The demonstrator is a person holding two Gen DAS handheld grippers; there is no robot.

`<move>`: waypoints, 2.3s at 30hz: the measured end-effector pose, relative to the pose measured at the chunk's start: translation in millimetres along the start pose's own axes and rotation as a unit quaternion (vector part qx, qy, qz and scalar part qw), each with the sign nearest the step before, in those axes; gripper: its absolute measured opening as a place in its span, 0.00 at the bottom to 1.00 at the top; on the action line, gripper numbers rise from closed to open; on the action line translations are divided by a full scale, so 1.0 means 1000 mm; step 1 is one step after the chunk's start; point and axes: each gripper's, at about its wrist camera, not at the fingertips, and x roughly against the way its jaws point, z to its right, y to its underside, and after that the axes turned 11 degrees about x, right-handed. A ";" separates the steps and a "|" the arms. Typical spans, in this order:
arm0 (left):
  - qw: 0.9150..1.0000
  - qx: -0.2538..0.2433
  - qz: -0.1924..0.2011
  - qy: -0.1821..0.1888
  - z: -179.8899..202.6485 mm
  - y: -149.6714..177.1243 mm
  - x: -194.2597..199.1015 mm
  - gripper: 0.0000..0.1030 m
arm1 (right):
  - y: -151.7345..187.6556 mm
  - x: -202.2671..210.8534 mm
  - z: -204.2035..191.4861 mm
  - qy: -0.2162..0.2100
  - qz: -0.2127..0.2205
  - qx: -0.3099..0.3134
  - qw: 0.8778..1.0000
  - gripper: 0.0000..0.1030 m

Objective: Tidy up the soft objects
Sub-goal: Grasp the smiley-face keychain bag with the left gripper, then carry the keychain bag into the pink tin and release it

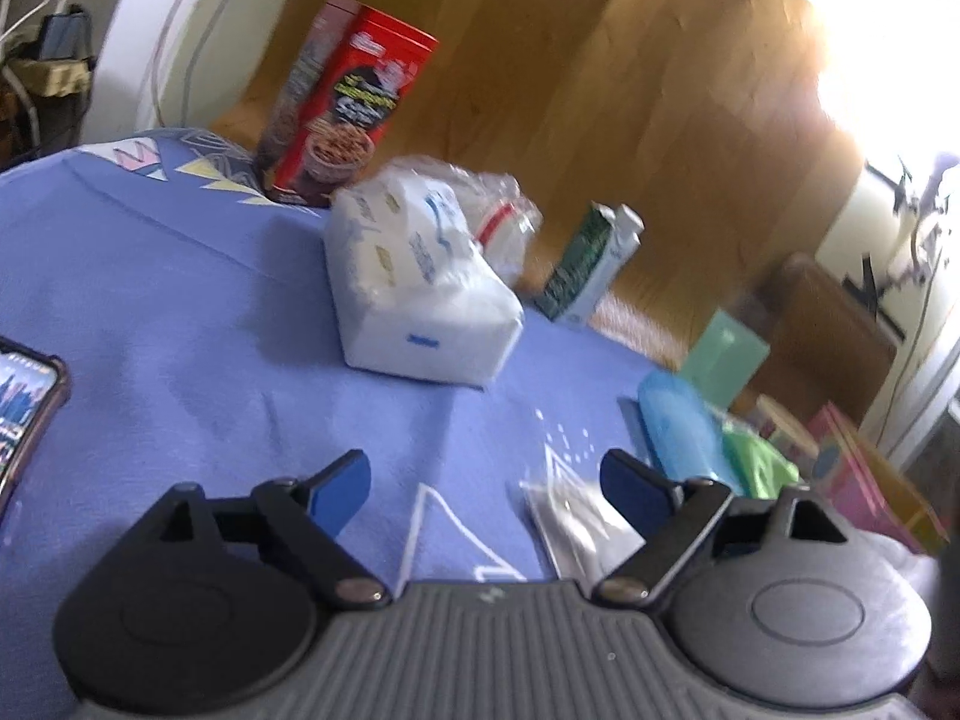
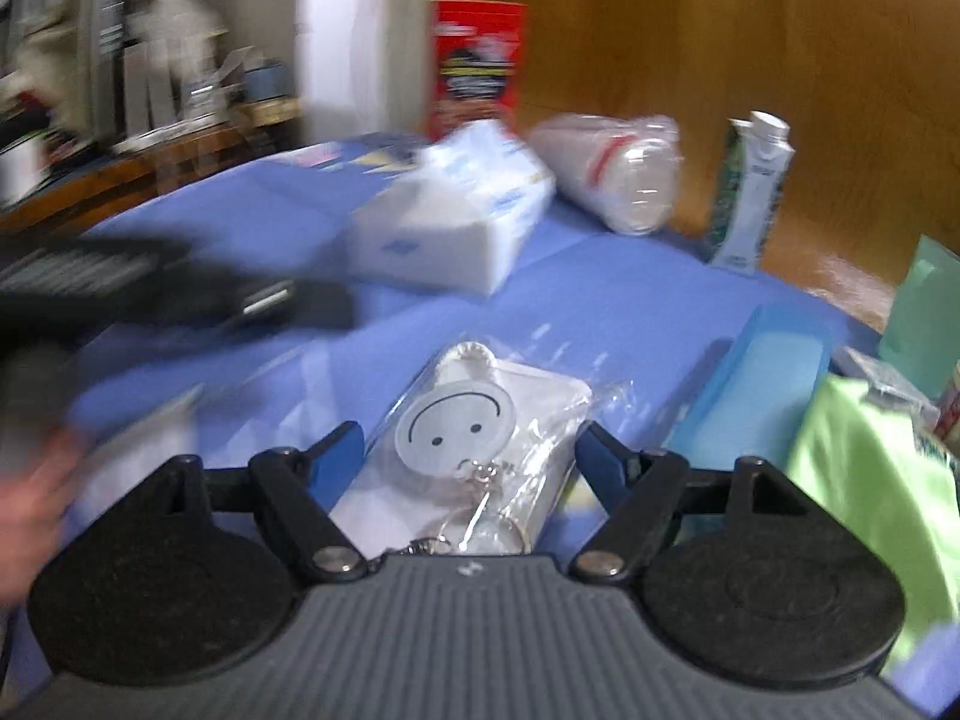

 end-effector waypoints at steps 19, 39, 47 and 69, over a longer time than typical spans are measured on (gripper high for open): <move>0.972 -0.116 -0.153 0.133 0.090 0.054 -0.002 0.93 | 0.111 0.128 0.002 0.041 0.013 0.021 0.999 0.89; 0.950 -0.193 -0.202 0.139 0.136 0.104 -0.014 0.96 | 0.126 0.135 0.008 0.044 0.032 -0.045 0.997 0.71; 0.942 -0.194 -0.216 0.166 0.161 0.115 -0.023 0.93 | 0.140 0.153 0.005 0.091 0.033 -0.071 0.993 0.71; 0.900 -0.356 -0.091 0.235 0.392 0.139 -0.082 0.96 | 0.166 0.232 0.122 0.398 0.074 -0.162 0.900 0.70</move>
